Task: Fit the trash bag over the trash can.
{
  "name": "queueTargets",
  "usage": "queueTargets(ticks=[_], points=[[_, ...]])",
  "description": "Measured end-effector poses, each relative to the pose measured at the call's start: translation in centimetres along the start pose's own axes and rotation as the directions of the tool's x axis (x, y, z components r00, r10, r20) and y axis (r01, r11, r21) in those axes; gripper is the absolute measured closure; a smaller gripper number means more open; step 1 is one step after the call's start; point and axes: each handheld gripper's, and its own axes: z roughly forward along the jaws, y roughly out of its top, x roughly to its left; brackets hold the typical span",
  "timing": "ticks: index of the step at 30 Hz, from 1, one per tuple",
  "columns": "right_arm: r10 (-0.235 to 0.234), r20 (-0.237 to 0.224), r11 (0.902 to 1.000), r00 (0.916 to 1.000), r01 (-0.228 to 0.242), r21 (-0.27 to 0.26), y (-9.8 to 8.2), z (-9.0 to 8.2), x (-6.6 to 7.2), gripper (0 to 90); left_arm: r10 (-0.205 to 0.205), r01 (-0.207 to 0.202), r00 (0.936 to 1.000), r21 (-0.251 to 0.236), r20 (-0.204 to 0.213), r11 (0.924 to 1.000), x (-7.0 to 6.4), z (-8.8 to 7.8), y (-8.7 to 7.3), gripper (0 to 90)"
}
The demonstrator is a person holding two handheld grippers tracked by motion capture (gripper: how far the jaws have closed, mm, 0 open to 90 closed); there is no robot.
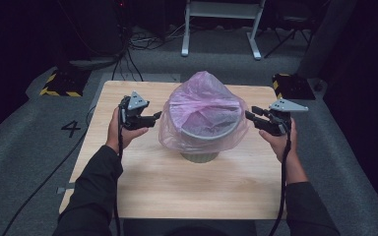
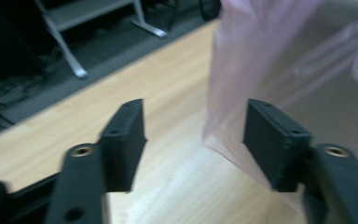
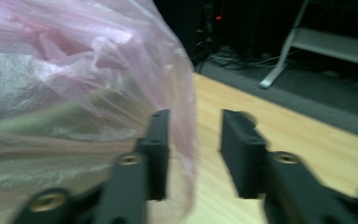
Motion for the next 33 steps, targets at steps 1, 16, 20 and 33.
queueTargets(ticks=[1,16,20,33], points=[[-0.013,-0.003,0.9999,0.9999,0.013,-0.002,0.3,-0.2,0.0,52.0,0.0,0.0,1.0,-0.005,-0.001,1.0,0.0,-0.2,0.2,30.9],[-0.123,-0.143,0.988,0.982,0.107,-0.111,4.1,-2.2,1.1,44.9,0.044,-0.043,0.9988,-0.015,0.022,0.9989,-0.4,1.1,2.5,35.5],[-0.181,-0.19,0.9832,0.9649,0.173,-0.058,5.7,-0.8,2.4,44.0,0.049,-0.048,0.9979,-0.01,0.042,0.9988,-0.7,1.9,2.7,35.4],[-0.16,-0.206,0.9836,0.9654,0.174,0.048,7.1,3.4,1.9,81.6,0.128,-0.126,0.9886,-0.028,0.08,0.9917,-1.5,3.5,3.4,86.0]])
